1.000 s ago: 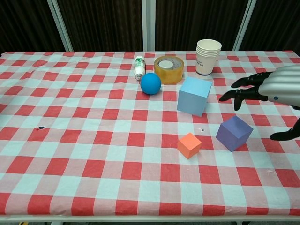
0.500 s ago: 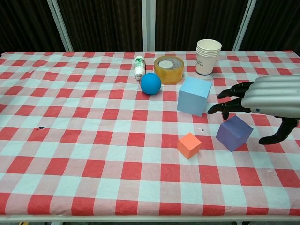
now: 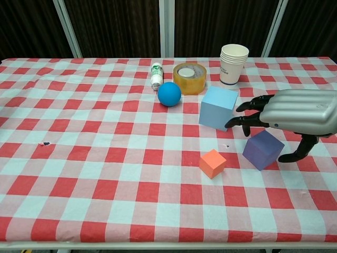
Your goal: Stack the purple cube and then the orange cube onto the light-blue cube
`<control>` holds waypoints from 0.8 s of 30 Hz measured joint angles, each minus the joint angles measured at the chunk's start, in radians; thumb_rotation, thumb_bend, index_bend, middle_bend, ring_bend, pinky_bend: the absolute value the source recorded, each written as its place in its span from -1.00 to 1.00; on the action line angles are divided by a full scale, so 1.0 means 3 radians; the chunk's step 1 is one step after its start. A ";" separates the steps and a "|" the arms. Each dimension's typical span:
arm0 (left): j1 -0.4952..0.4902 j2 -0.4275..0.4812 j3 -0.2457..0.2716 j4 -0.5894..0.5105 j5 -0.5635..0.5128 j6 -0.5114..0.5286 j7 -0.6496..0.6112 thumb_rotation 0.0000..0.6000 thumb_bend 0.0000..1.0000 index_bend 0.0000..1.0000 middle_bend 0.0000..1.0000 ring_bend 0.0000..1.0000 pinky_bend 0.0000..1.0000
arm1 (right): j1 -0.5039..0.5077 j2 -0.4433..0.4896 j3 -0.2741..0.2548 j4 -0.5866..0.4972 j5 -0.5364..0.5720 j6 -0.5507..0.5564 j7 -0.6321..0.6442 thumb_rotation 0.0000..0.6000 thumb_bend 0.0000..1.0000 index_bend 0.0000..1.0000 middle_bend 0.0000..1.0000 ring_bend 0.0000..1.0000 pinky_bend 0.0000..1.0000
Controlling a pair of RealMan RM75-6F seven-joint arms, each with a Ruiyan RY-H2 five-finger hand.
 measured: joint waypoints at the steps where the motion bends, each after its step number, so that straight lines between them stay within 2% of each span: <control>1: 0.0001 0.0000 0.0000 0.0003 -0.0002 -0.0001 -0.0005 1.00 -0.79 -0.67 -0.65 -0.75 -0.49 | -0.0006 -0.0018 0.0002 0.0021 0.0004 0.0022 -0.0010 1.00 -0.71 -0.83 -0.34 -0.87 -0.77; 15: -0.0003 -0.0031 -0.0001 0.0066 -0.0011 -0.0029 -0.0055 1.00 -0.79 -0.68 -0.65 -0.75 -0.49 | -0.0051 -0.0107 -0.0003 0.0137 0.0017 0.0225 -0.0020 1.00 -0.67 -0.72 -0.09 -0.68 -0.69; 24: 0.0001 -0.0024 -0.0002 0.0055 -0.0007 -0.0022 -0.0055 1.00 -0.79 -0.68 -0.65 -0.75 -0.49 | -0.0020 0.0215 0.0025 -0.0015 -0.0147 0.0519 0.0172 1.00 -0.66 -0.72 -0.09 -0.67 -0.68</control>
